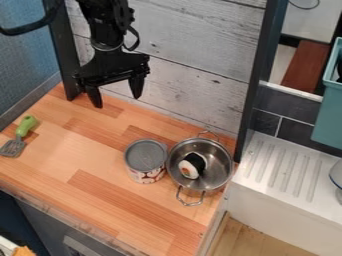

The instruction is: Move the sushi to the upper left side of the table

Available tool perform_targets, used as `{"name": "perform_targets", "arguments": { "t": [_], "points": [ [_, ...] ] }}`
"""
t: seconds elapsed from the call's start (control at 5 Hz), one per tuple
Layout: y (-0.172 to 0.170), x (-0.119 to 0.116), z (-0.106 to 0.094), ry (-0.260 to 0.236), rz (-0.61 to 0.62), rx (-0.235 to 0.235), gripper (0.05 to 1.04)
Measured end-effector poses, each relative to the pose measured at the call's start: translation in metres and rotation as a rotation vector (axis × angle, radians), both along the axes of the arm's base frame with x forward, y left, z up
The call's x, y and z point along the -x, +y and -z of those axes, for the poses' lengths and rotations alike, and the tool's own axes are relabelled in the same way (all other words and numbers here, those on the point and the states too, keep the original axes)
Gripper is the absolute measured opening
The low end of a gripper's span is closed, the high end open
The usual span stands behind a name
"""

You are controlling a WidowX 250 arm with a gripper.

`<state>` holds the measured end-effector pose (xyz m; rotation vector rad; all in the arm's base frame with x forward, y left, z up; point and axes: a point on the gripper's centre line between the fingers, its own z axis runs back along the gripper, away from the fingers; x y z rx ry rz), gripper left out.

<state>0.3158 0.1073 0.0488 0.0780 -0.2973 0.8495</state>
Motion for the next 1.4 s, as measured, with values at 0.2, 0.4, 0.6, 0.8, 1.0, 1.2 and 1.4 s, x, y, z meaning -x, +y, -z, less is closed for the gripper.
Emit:
{"name": "perform_targets", "arguments": {
  "t": [0.2, 0.4, 0.6, 0.8, 1.0, 1.2, 1.4],
  "points": [
    [-0.001, 0.003, 0.010, 0.029, -0.003, 0.008, 1.000],
    [-0.023, 0.001, 0.010, 0.064, 0.071, -0.018, 1.000],
    [-0.040, 0.002, 0.008, 0.078, 0.068, -0.013, 1.000],
    [-0.062, 0.004, 0.014, 0.069, 0.005, 0.018, 1.000],
    [-0.086, 0.005, 0.019, 0.043, -0.028, 0.056, 1.000],
    [-0.112, 0.004, 0.025, 0.035, -0.027, 0.077, 1.000],
    [-0.120, 0.003, 0.046, 0.070, -0.051, 0.057, 1.000]
  ]
}}
